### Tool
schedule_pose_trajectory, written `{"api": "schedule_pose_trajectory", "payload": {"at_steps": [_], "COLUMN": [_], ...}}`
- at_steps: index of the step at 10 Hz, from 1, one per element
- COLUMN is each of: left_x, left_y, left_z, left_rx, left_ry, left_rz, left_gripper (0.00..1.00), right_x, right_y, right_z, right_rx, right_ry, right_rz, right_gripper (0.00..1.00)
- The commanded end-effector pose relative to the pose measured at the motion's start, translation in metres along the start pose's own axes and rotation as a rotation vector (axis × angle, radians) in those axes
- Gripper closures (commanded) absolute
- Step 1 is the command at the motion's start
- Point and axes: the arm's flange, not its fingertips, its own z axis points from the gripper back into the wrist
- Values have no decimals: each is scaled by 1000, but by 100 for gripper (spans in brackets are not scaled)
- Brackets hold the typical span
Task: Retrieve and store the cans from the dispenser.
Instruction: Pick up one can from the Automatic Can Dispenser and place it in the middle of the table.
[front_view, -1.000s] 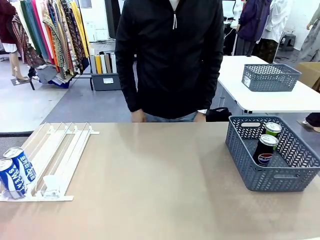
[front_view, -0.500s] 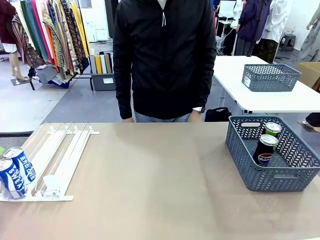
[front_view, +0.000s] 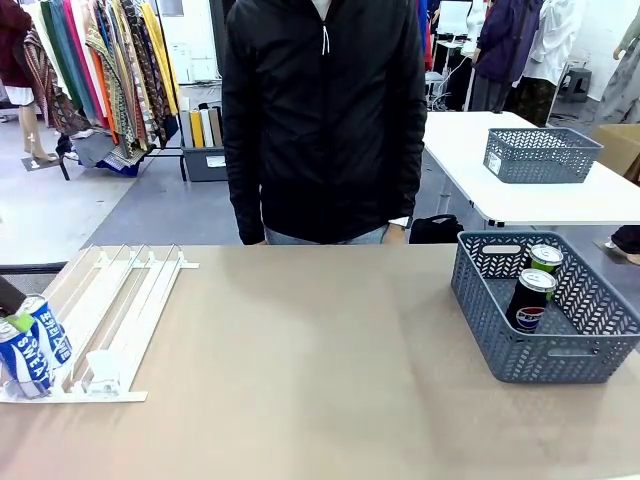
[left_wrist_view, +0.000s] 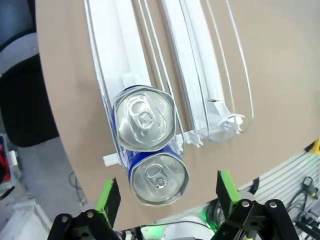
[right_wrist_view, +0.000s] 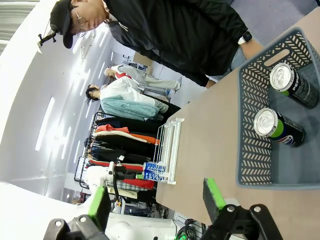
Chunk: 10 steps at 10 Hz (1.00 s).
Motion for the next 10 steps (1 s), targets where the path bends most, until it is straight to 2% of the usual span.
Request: {"api": "schedule_pose_trajectory", "payload": {"at_steps": [1, 6, 8, 10], "left_x": [-54, -59, -59, -59], "left_y": [-15, -23, -24, -26], "left_z": [-50, -77, -78, -82], "left_rx": [18, 58, 88, 120], "left_ry": [23, 76, 41, 54], "left_rz": [26, 7, -2, -6], "left_gripper": [0, 0, 0, 0], "right_x": [2, 2, 2, 2], "right_y": [1, 1, 1, 1], "right_z": [-2, -2, -2, -2], "right_rx": [31, 31, 31, 31], "right_ry": [-18, -18, -18, -18], "right_rz": [27, 27, 27, 27], "right_gripper": [0, 0, 0, 0]}}
